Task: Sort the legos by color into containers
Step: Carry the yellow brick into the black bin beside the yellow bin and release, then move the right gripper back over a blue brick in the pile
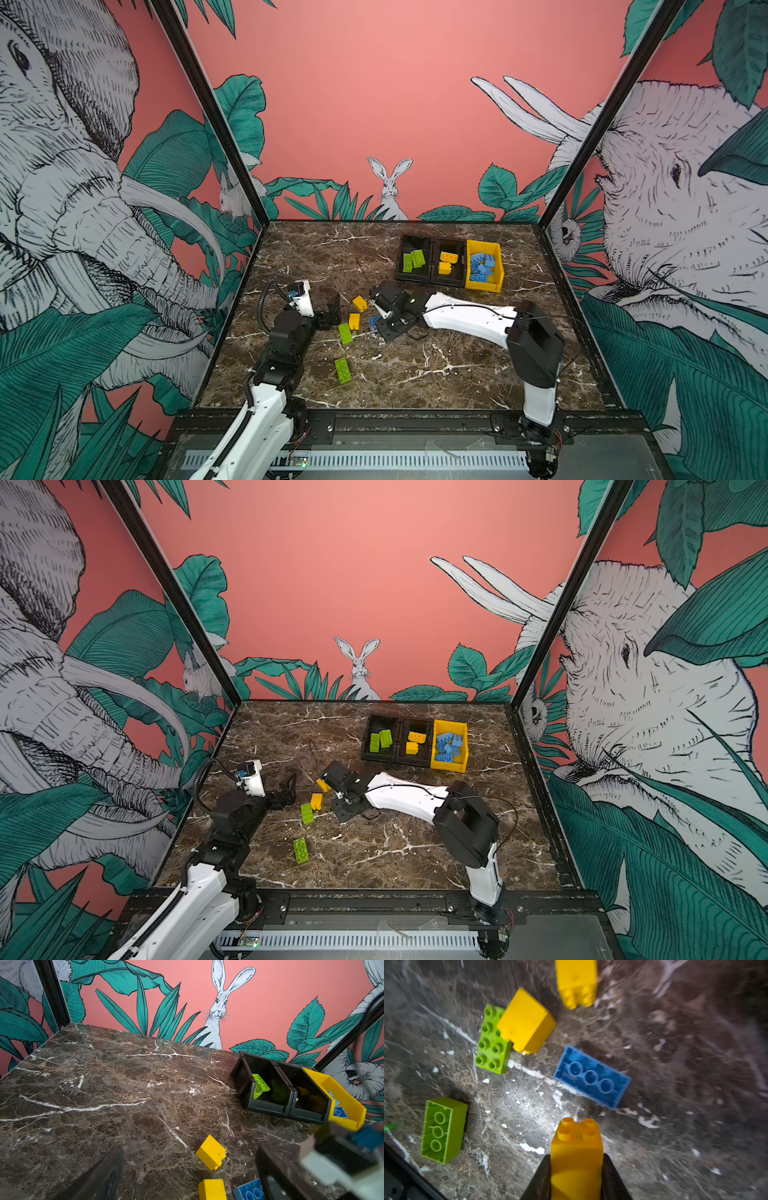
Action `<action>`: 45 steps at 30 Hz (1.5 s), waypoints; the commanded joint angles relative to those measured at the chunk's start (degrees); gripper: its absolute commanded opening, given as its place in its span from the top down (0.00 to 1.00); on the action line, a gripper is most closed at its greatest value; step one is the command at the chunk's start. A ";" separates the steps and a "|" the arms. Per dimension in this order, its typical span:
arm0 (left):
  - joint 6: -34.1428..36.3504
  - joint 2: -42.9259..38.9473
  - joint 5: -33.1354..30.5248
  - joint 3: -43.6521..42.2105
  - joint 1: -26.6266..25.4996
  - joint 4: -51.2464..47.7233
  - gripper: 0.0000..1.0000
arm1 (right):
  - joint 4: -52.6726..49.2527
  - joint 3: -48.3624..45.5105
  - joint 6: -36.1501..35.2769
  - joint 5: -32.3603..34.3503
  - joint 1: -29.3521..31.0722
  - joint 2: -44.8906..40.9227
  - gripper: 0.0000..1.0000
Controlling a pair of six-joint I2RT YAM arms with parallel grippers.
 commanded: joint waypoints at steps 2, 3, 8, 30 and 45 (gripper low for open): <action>-1.12 0.53 1.91 -0.13 0.14 -0.03 0.01 | 2.29 -2.11 -4.58 -1.51 -9.88 -7.53 0.76; -1.11 1.01 2.29 0.16 0.14 -0.03 0.01 | 2.62 -2.34 -5.60 -1.42 -12.89 -8.16 0.77; -0.85 2.62 3.70 0.84 0.20 0.17 0.01 | 4.66 -0.03 -11.38 -0.88 -25.26 -6.36 0.77; -0.03 3.12 3.97 0.84 0.14 0.77 0.01 | 1.65 18.67 -13.72 -0.53 -36.50 10.77 0.45; 0.56 3.68 2.20 1.72 0.14 -0.85 0.01 | 2.40 -0.09 -12.23 -4.88 -27.37 -11.45 0.32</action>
